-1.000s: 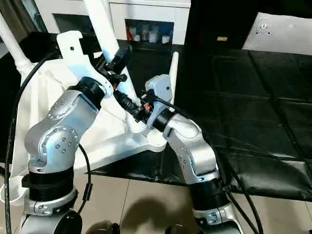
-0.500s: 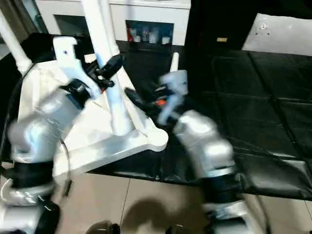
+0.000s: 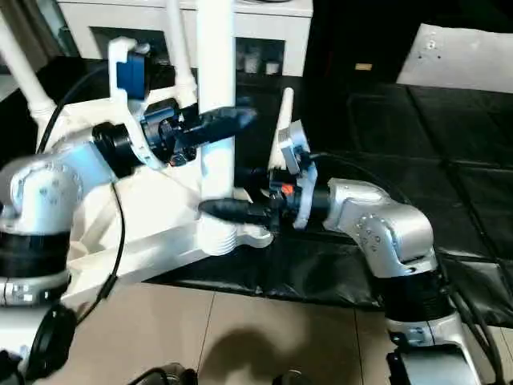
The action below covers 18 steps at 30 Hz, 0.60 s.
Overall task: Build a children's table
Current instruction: Pick table leg
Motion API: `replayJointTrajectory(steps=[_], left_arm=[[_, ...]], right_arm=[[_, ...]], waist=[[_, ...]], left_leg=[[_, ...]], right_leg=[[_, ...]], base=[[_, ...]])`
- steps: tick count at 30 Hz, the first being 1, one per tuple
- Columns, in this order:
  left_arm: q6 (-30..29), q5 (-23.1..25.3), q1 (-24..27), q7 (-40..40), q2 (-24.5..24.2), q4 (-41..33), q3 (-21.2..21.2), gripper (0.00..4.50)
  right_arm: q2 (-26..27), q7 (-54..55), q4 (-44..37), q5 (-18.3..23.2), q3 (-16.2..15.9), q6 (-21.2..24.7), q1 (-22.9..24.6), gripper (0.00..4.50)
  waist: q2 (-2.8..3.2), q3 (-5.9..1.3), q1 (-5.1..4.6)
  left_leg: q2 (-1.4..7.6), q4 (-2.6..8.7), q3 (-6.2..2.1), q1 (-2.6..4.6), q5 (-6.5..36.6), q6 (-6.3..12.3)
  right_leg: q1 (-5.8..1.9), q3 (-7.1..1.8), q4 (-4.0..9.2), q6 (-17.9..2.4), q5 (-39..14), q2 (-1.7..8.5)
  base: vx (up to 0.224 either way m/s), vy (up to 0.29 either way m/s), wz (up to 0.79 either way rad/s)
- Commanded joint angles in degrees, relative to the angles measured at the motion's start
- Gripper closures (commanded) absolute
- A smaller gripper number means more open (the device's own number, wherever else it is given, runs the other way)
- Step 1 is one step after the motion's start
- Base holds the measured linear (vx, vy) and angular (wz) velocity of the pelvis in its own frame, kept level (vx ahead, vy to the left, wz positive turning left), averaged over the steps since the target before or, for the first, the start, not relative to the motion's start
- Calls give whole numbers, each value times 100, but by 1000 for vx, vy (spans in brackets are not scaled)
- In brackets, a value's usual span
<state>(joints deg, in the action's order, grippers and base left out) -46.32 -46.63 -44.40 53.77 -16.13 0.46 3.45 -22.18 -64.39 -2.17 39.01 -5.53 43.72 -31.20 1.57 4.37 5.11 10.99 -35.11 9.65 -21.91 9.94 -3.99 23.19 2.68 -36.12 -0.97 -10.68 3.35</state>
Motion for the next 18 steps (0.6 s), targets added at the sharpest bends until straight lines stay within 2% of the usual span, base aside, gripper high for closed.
replayJointTrajectory(steps=[1, 2, 7, 8, 9, 10, 12, 15, 18], left_arm=[[6, -78, -138, 200, -79, 52, -43, 270], [28, -69, -149, 261, -88, 68, -55, 270], [82, -54, -223, 538, -132, 192, -111, 270], [87, -27, -229, 625, -160, 208, -155, 270], [79, -14, -238, 639, -168, 236, -179, 270], [80, -11, -240, 641, -168, 242, -181, 270], [97, 15, -255, 663, -161, 293, -195, 270], [153, 83, -275, 704, -133, 367, -241, 270], [183, 97, -279, 751, -116, 386, -293, 270]], right_arm=[[-58, -83, -155, 133, -35, 95, -31, 113], [-63, -94, -165, 147, -41, 112, -25, 135], [-135, -190, -221, 137, -116, 154, -14, 162], [-135, -169, -200, 18, -165, 57, -32, 164], [-154, -177, -162, -35, -215, 59, -63, 142], [-162, -184, -159, -38, -225, 70, -68, 130], [-216, -234, -155, -48, -287, 116, -93, 125], [-273, -285, -210, -84, -385, 88, -97, 86], [-253, -314, -237, -106, -434, 25, -99, 81]], waist=[[7, -498, 9], [8, -502, 7], [16, -510, 11], [26, -510, 13], [39, -516, 16], [28, -515, 9], [28, -517, 12], [24, -515, 14], [25, -515, 15]], left_leg=[[120, 347, -28, 77, 822, 119], [125, 349, -33, 74, 836, 97], [125, 344, -32, 73, 818, 85], [122, 342, -34, 70, 824, 80], [123, 340, -37, 71, 810, 70], [124, 342, -36, 68, 796, 69], [125, 341, -37, 67, 806, 75], [125, 341, -36, 66, 814, 81], [124, 338, -36, 59, 786, 90]], right_leg=[[-351, -218, 428, -1229, -949, 353], [-358, -217, 422, -1210, -999, 357], [-347, -216, 422, -1206, -948, 352], [-349, -215, 418, -1209, -946, 354], [-348, -214, 417, -1207, -924, 355], [-350, -213, 412, -1224, -868, 349], [-355, -213, 407, -1247, -830, 352], [-362, -214, 417, -1232, -878, 352], [-363, -216, 414, -1218, -872, 351]], base=[[0, 0, 0], [0, 0, 0], [0, 0, 0], [0, 0, 0], [0, 0, 0], [0, 0, 0], [0, 0, 0], [0, 0, 0], [0, 0, 0]])
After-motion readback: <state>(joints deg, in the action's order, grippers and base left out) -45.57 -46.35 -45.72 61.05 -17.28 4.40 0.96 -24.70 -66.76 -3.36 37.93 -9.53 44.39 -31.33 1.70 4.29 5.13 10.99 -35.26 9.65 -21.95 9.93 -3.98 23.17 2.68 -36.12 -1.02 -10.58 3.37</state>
